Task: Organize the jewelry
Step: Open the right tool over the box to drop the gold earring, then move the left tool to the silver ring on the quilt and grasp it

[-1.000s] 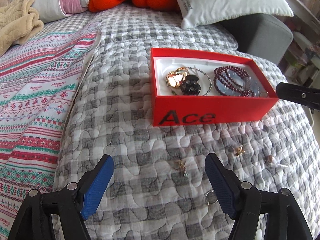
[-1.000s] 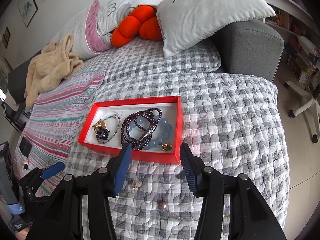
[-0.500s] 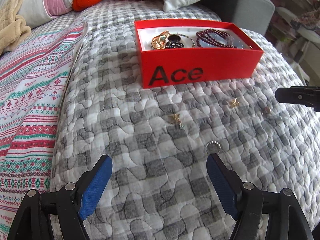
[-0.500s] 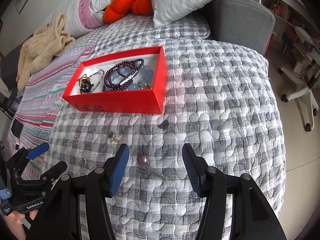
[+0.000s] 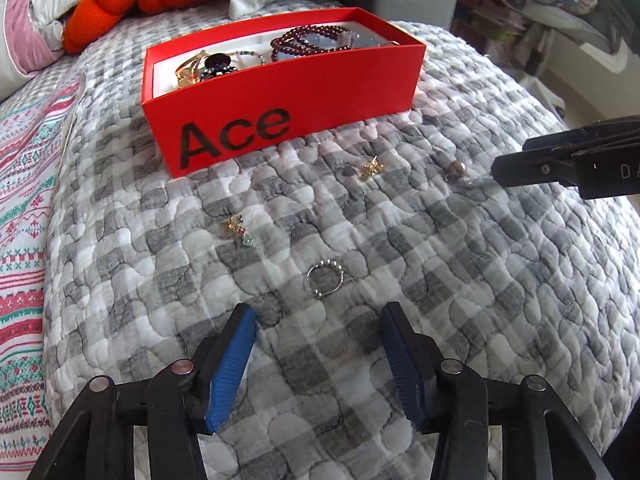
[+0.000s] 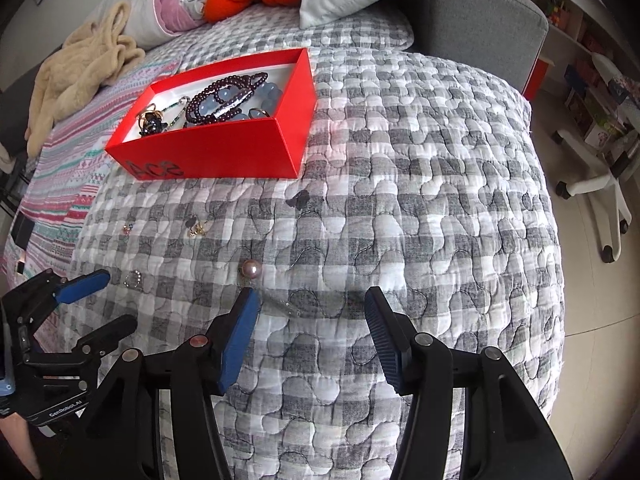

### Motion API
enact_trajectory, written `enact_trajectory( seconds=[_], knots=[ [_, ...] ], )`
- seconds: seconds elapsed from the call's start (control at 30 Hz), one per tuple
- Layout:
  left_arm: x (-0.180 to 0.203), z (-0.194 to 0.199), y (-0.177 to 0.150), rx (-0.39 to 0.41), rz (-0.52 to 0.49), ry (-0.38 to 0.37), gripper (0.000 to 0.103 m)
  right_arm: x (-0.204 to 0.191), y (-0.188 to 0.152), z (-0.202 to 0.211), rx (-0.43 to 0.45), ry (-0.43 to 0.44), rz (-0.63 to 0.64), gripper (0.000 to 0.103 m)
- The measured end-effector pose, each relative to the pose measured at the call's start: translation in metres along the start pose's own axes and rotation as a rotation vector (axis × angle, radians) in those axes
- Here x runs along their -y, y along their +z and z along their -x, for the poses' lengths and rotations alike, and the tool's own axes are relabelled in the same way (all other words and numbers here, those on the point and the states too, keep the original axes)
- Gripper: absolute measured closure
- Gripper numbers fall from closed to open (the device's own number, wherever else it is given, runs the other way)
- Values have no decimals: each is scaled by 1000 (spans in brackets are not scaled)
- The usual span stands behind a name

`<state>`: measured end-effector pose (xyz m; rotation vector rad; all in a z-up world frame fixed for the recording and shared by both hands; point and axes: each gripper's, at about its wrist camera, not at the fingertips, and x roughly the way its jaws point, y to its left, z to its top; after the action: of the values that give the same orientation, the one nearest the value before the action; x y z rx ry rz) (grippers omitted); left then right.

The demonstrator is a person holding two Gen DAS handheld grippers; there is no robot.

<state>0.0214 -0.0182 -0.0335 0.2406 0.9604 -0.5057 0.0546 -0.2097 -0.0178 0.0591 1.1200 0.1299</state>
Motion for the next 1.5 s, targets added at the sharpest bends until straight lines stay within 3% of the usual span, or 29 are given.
enact_trajectory(
  seconds=[0.5, 0.83, 0.93, 1.5],
  knots=[
    [-5, -6, 8, 30, 40, 3, 74, -2, -8, 6, 2, 4, 2, 44],
    [-7, -5, 6, 40, 40, 0, 82, 2, -8, 8, 8, -20, 1, 44],
    [-4, -5, 7, 42, 29, 3, 91, 1, -8, 7, 7, -21, 2, 44],
    [-18, 18, 12, 67, 105, 50, 92, 7, 3, 9, 13, 13, -34, 45]
  ],
)
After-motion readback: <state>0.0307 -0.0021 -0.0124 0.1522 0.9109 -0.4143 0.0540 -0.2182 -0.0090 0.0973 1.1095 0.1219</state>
